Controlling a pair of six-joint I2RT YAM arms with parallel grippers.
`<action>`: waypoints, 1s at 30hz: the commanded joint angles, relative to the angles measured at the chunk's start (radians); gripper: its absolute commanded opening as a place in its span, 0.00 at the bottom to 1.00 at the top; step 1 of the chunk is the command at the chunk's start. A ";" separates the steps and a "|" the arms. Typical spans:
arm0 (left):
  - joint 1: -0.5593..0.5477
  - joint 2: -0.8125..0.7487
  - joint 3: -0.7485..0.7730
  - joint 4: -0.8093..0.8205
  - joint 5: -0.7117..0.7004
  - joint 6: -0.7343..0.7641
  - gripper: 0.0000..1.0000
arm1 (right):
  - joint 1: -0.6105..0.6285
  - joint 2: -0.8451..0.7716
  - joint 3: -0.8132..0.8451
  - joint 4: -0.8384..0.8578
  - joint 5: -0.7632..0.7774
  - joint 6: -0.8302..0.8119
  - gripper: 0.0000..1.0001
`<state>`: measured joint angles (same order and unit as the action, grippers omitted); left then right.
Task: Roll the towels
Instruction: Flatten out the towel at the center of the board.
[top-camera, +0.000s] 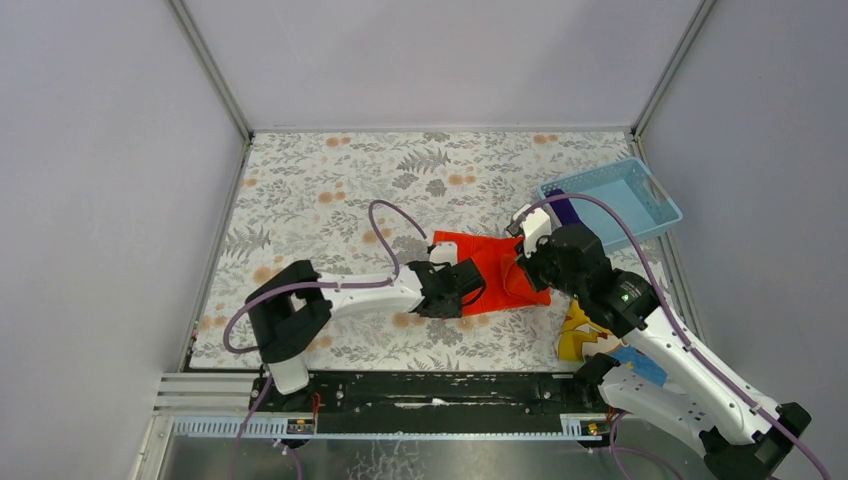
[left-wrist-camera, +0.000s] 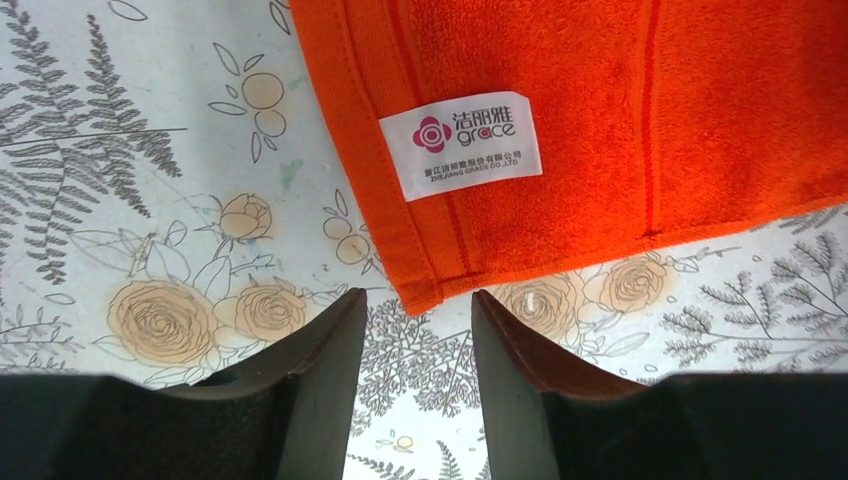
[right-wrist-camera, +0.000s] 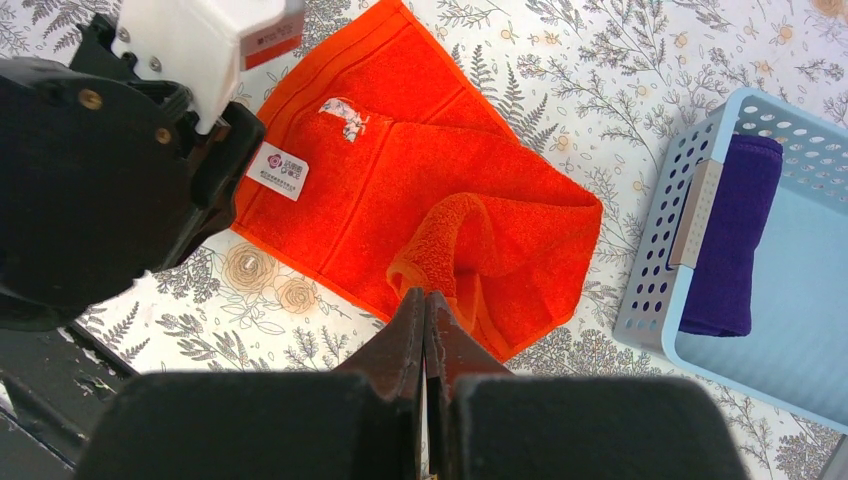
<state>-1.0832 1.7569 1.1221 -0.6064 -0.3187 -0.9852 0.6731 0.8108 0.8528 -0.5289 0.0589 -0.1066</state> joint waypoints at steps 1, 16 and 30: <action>0.007 0.063 0.031 -0.028 -0.030 -0.004 0.41 | -0.002 -0.017 0.002 0.029 0.002 0.008 0.00; 0.032 0.101 -0.052 -0.046 -0.035 -0.037 0.00 | -0.002 -0.017 0.003 0.032 0.018 0.002 0.00; 0.672 -0.407 0.005 -0.209 -0.072 0.323 0.00 | -0.001 0.088 0.086 0.039 0.256 -0.102 0.00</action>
<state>-0.5400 1.4250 1.0386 -0.7166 -0.3523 -0.8284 0.6731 0.8783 0.8726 -0.5316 0.1772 -0.1467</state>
